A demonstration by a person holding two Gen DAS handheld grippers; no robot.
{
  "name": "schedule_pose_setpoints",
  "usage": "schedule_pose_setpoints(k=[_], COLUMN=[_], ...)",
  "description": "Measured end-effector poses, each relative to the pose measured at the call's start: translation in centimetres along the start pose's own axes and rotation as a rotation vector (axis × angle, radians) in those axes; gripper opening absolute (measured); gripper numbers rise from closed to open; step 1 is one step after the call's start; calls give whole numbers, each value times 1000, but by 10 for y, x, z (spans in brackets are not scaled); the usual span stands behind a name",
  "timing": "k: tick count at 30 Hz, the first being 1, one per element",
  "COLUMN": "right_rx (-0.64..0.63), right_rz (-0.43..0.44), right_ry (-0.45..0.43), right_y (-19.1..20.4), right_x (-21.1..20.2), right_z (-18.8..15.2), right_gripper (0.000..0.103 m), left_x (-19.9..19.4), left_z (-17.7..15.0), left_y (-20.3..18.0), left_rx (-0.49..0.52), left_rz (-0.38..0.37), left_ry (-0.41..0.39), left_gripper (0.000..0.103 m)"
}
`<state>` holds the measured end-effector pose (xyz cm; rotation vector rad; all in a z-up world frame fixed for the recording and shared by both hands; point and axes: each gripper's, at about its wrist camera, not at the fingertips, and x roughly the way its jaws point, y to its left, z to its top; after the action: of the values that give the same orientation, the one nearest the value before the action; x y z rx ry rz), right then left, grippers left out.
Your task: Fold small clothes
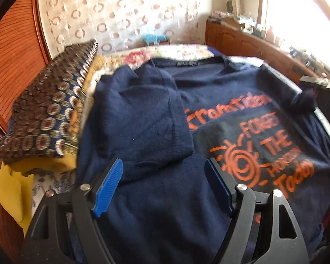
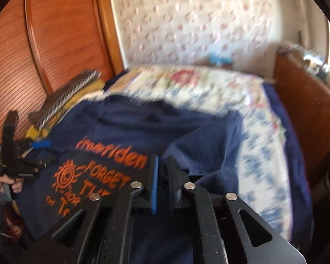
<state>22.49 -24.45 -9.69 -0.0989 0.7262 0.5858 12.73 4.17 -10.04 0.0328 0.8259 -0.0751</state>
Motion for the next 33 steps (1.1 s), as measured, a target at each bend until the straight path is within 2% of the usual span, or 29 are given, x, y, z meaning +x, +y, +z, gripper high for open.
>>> schedule_pose_setpoints(k=[3, 5, 10, 13, 22, 24, 26, 29, 33], right_rx=[-9, 8, 46, 86, 132, 133, 105, 47, 2], right_rz=[1, -10, -82, -93, -129, -121, -97, -45, 17], right_ry=[18, 24, 3, 17, 160, 171, 189, 188, 155], right_y=[5, -1, -27, -46, -74, -73, -66, -51, -24], right_x=[10, 9, -7, -7, 47, 51, 54, 52, 49], right_z=[-8, -11, -10, -10, -9, -11, -10, -2, 17], right_gripper=[20, 33, 34, 34, 34, 31, 9, 2, 1], left_x=[-25, -39, -60, -67, -76, -76, -76, -75, -74], left_z=[-3, -6, -9, -9, -6, -7, -7, -7, -7], left_y=[2, 2, -4, -10, -16, -15, -15, -14, -15], left_rx=[-33, -51, -46, -41, -32, -34, -38, -46, -45], left_rz=[-40, -64, -75, -88, -100, -101, -98, -100, -102], left_ry=[-53, -77, -117, -131, -142, -142, -141, -140, -136], left_gripper=[77, 77, 77, 77, 77, 77, 77, 77, 77])
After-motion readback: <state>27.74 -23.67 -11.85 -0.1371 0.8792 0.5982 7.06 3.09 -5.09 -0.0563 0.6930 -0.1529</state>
